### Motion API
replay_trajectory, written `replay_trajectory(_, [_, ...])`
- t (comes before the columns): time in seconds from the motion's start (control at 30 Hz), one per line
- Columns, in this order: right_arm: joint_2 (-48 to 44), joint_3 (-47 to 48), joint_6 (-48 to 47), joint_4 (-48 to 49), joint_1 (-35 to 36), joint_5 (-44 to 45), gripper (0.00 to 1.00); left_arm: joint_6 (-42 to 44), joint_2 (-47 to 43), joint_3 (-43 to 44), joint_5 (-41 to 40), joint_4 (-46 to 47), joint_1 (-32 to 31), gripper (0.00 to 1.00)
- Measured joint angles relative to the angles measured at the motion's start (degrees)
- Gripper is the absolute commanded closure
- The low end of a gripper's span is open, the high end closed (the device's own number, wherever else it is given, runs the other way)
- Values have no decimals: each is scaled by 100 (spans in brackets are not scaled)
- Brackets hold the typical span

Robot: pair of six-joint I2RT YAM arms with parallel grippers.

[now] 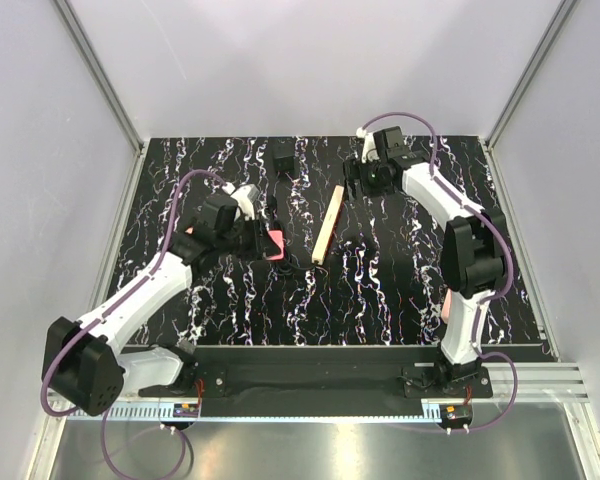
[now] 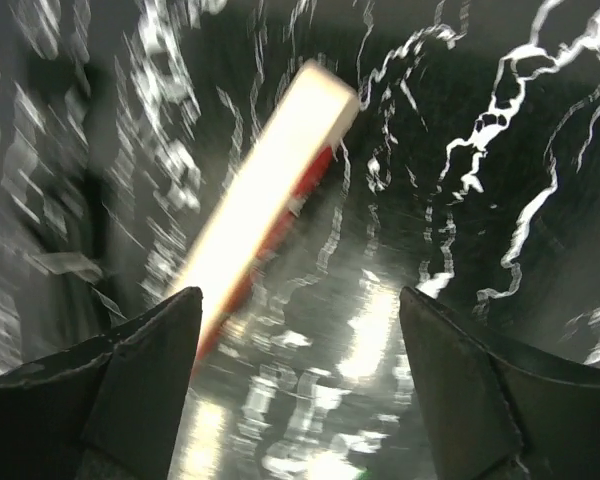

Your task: Insert the plug

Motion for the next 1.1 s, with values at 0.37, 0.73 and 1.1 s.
replay_trajectory(0.37, [-516, -1462, -4745, 393, 256, -627, 8, 507, -13, 42, 472, -297, 120, 100])
replay_trajectory(0.73, [-487, -1742, -6843, 1132, 942, -393, 9, 459, -7, -28, 619, -485, 1014, 100])
replay_trajectory(1.1, [68, -1784, -8118, 1416, 1235, 61, 14, 343, -240, -116, 673, -549, 1556, 100])
